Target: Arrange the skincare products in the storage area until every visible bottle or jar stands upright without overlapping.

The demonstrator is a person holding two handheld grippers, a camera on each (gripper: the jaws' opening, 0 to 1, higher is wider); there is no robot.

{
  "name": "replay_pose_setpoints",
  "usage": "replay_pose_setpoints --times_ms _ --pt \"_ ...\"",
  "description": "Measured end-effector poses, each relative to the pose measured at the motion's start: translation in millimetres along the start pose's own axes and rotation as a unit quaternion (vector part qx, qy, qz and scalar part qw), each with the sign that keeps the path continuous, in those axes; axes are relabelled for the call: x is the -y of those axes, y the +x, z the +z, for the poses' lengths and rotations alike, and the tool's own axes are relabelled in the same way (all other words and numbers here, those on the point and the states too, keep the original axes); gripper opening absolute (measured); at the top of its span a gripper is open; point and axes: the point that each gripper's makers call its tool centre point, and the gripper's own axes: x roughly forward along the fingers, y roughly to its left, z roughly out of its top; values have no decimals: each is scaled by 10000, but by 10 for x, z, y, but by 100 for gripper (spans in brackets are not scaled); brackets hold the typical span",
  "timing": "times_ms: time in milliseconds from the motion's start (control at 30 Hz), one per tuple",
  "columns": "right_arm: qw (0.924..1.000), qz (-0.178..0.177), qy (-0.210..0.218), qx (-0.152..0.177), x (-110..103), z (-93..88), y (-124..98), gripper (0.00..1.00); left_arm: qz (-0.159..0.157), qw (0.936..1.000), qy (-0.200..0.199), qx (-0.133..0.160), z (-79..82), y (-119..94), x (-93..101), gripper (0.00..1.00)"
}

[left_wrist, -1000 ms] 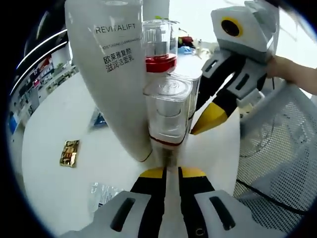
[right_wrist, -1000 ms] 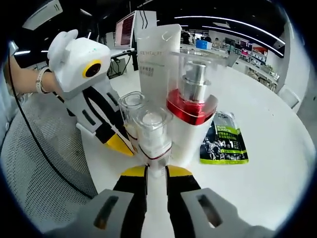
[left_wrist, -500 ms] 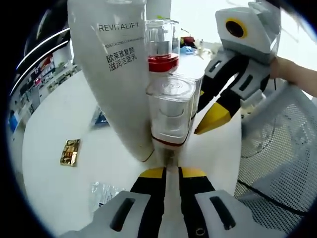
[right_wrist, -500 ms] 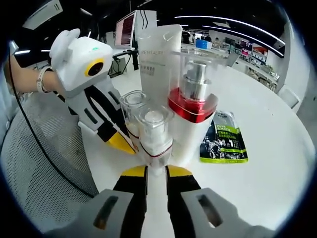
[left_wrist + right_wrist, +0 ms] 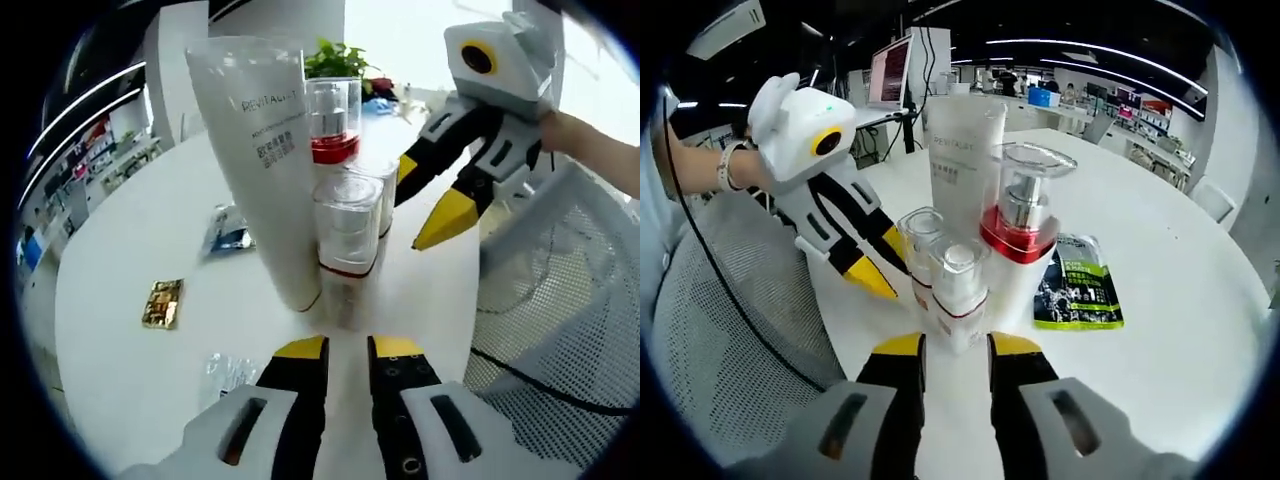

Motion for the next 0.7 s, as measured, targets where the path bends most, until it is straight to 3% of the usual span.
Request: replay_pose_setpoints --times_ms 200,333,700 --pt "10000 -68 -2 24 -3 85 -113 34 66 10000 22 53 5 -231 -21 21" --pt "9998 105 141 45 -51 139 -200 43 125 9993 -150 307 106 -436 -56 28" --pt "9998 -194 -40 67 25 350 -510 63 424 9978 -72 500 213 -890 -175 52"
